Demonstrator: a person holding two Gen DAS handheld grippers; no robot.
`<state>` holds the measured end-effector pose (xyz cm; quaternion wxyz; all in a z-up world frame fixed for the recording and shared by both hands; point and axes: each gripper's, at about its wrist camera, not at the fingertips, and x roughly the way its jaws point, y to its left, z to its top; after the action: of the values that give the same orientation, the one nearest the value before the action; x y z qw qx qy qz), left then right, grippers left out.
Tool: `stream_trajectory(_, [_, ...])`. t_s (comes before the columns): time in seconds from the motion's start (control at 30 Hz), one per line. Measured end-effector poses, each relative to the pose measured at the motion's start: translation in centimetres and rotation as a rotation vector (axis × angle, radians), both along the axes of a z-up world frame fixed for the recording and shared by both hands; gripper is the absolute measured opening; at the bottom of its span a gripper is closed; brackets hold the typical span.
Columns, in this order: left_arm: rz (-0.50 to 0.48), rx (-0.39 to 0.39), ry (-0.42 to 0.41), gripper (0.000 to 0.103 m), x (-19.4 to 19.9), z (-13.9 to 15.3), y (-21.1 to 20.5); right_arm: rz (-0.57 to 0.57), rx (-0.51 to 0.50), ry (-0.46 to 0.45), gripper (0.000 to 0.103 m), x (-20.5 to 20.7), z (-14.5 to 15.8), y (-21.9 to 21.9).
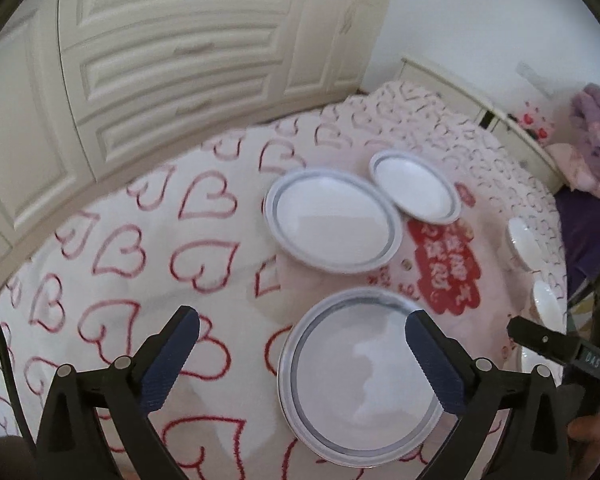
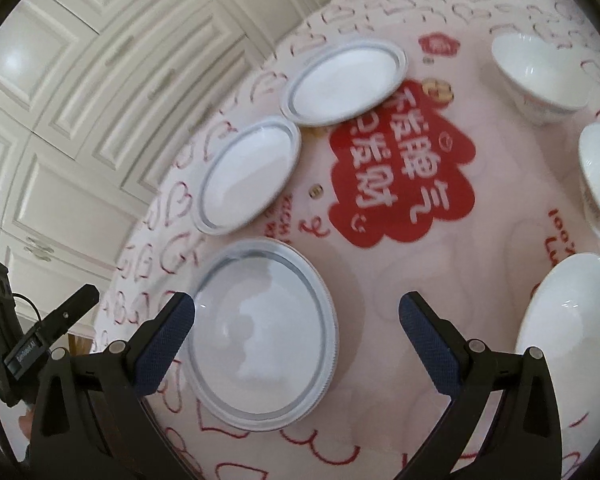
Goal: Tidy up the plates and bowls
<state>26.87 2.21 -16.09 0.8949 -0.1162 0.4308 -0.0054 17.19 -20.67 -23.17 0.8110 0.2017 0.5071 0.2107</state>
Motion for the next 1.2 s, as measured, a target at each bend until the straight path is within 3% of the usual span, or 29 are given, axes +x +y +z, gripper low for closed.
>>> stream_trajectory(0.47, [-0.025, -0.005, -0.137, 0.102, -6.7, 6.3, 2.3, 0.025, 0.051, -0.246, 0.103, -4.9, 10.3, 0.4])
stream_trajectory(0.6, [-0.004, 0.049, -0.184, 0.102, -9.5, 8.1, 3.3, 0.016, 0.039, -0.309, 0.103, -6.9, 11.8, 0.4])
stream_trajectory(0.9, [0.036, 0.172, -0.28, 0.102, -14.9, 11.2, 0.8, -0.087, -0.122, -0.452, 0.103, -11.7, 15.5, 1.7])
stream_trajectory(1.2, [0.022, 0.179, -0.325, 0.102, -18.1, 11.9, 0.3, -0.098, -0.197, -0.504, 0.103, -13.6, 16.7, 3.1])
